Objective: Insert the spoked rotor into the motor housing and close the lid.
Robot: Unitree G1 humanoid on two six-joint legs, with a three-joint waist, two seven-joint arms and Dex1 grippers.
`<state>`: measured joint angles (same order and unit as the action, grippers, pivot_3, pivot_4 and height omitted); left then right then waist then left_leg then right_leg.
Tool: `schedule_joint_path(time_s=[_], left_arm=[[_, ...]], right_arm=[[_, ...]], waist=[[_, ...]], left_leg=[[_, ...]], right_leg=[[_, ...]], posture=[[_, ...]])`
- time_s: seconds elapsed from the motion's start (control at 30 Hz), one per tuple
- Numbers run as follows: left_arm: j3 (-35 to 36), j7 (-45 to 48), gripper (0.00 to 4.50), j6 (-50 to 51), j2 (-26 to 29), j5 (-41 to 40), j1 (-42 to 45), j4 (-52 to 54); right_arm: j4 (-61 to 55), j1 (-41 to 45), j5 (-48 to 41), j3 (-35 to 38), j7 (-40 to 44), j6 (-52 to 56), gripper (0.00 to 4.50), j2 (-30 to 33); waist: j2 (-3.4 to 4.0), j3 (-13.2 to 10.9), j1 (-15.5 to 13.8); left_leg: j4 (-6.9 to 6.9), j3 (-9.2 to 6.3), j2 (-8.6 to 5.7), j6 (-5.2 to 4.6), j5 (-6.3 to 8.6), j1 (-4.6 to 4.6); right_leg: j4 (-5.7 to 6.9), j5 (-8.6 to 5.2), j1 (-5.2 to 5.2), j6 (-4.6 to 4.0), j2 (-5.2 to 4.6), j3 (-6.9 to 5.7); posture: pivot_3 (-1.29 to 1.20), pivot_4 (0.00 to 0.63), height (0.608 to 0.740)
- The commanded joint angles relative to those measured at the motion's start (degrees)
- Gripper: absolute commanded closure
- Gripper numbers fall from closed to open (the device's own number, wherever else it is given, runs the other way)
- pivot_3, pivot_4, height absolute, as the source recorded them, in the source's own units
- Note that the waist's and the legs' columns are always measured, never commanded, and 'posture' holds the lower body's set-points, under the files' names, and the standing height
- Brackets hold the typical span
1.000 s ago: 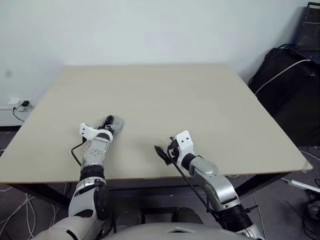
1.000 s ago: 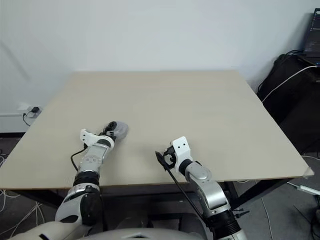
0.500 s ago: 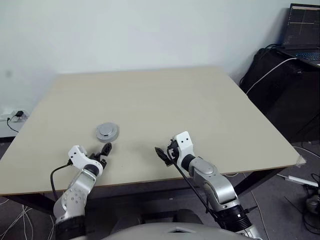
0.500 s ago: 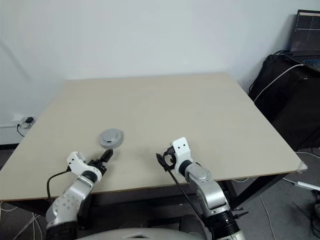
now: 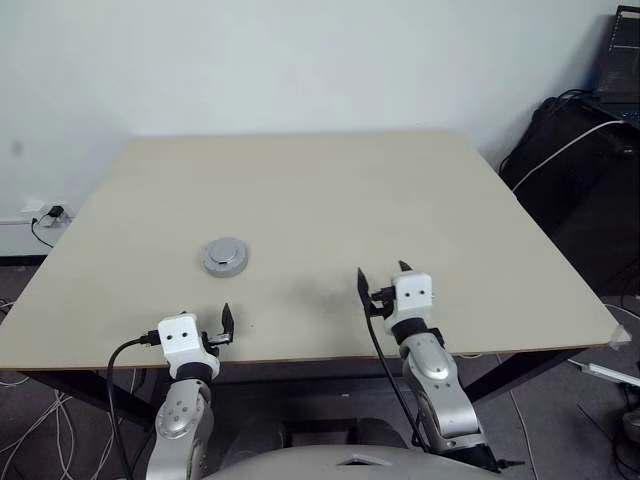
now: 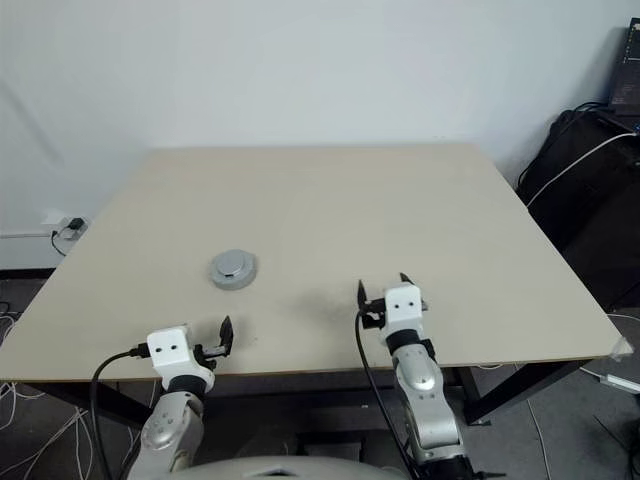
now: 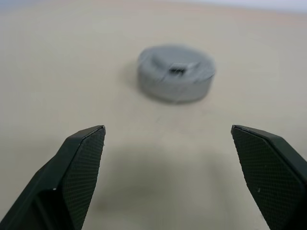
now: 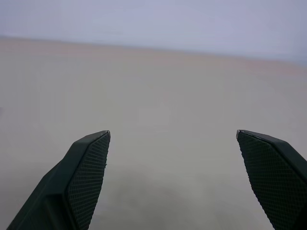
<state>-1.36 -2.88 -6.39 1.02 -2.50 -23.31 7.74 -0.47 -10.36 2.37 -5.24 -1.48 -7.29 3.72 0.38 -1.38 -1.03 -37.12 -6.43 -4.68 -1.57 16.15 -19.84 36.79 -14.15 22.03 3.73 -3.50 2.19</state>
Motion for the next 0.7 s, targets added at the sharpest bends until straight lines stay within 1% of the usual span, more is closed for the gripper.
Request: schedule_joint_path(time_s=[0.03,0.13,0.23,0.3,0.43,0.7], left_arm=[[-0.8,-1.3,0.05,-6.6,-0.6,3.7,1.2,-0.8],[-0.6,-2.6,0.05,-10.9,-1.0,5.9,2.2,-2.7],[-0.4,-2.6,0.05,-13.5,-1.5,5.9,3.1,-4.3],[-0.7,-1.9,0.05,-14.5,-1.7,5.4,3.5,-4.9],[-1.4,1.6,0.05,-15.3,-1.7,2.5,3.7,-5.0],[-1.5,4.8,0.05,-13.5,-2.0,-0.6,3.3,-3.6]], right_arm=[[0.9,-2.1,2.6,2.9,-4.9,-7.1,0.0,-1.0],[1.5,-4.3,4.7,3.1,-7.5,-9.7,0.0,-1.9],[1.5,-5.4,4.7,3.0,-8.0,-10.9,0.0,-3.1],[1.5,-5.2,3.5,3.2,-7.1,-10.7,0.0,-3.5],[-0.2,-4.4,-2.7,3.7,-2.2,-6.4,0.0,-4.1],[-1.0,-3.5,-5.5,3.6,1.1,-3.5,0.0,-4.2]], waist=[[0.04,0.0,0.0],[0.09,-0.1,0.0],[0.12,-0.1,0.1],[0.15,-0.1,0.2],[0.05,-0.3,0.2],[0.07,-0.3,0.1]], left_leg=[[0.0,0.0,0.01,-0.01,0.0,-0.01],[0.03,0.01,0.05,-0.02,0.02,-0.03],[0.03,0.01,0.11,-0.02,0.02,-0.04],[0.02,0.02,0.12,-0.02,0.02,-0.02],[-0.02,0.03,0.12,-0.04,0.02,-0.01],[-0.02,0.01,0.12,-0.2,-0.02,-0.02]], right_leg=[[0.02,-0.01,0.03,-0.01,0.0,-0.01],[0.02,-0.05,0.07,-0.03,0.03,-0.03],[0.05,-0.06,0.09,-0.04,0.06,-0.04],[0.05,-0.06,0.06,-0.04,0.06,-0.04],[0.05,-0.06,0.01,-0.04,0.06,-0.07],[0.04,-0.06,0.04,-0.05,0.08,-0.1]], posture=[[0.0,0.0,0.74],[0.0,0.0,0.74],[0.0,0.0,0.74],[0.0,0.0,0.74],[0.0,0.0,0.74],[0.0,0.0,0.74]])
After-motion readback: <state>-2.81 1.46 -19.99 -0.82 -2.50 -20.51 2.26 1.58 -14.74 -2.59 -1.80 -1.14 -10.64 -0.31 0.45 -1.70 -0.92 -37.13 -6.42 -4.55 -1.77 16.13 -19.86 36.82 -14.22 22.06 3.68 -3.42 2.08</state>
